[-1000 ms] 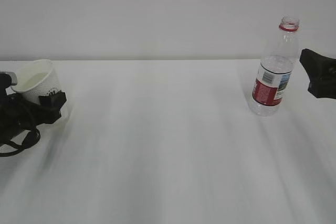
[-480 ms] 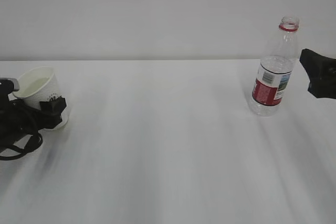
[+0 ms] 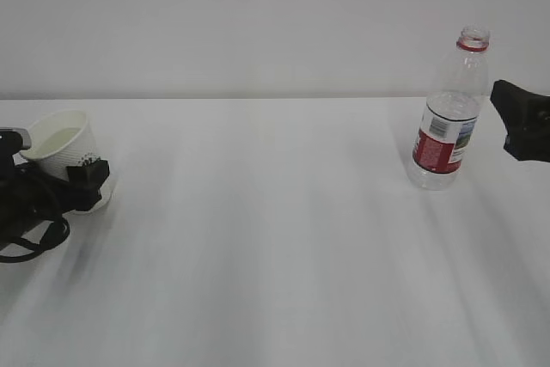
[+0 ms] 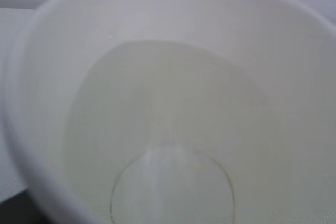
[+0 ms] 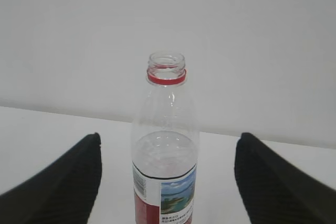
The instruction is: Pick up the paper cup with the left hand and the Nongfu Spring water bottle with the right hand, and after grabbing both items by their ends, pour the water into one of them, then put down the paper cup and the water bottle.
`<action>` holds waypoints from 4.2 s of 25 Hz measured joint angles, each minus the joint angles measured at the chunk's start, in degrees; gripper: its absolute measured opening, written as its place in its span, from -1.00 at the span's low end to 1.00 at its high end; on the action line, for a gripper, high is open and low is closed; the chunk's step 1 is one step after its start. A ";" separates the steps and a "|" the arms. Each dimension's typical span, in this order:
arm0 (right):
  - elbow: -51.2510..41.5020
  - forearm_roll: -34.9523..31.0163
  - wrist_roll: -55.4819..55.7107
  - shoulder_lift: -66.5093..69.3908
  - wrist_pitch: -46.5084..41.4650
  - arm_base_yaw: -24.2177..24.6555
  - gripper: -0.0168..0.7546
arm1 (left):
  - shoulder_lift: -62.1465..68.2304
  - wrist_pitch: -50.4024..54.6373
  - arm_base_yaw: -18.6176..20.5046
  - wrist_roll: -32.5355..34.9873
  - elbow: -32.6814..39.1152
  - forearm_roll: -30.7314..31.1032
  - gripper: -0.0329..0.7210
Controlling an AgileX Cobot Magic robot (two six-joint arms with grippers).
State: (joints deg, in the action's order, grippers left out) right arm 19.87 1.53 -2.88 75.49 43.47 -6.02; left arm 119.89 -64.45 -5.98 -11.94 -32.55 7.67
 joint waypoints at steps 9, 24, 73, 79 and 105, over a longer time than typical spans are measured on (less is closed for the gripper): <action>0.00 0.00 0.00 0.00 0.00 0.00 0.57 | 0.00 -0.68 0.00 -1.59 0.00 0.00 0.90; 0.00 0.00 0.00 0.00 0.00 0.00 0.57 | 0.00 -2.21 0.00 -7.74 3.79 1.66 0.92; 0.00 0.31 0.00 0.00 0.00 0.00 0.57 | -3.12 -2.71 0.00 -10.94 10.51 13.02 0.92; 0.00 0.40 0.00 0.00 0.00 0.00 0.57 | -3.25 -3.23 0.00 -10.94 11.25 13.29 0.92; 0.00 0.44 0.00 0.00 0.00 0.00 0.57 | -3.35 -2.06 0.00 4.16 10.90 5.17 0.91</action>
State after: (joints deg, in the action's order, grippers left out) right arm 19.87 1.97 -2.88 75.49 43.47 -6.02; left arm 116.54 -66.52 -5.98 -7.78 -21.65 12.84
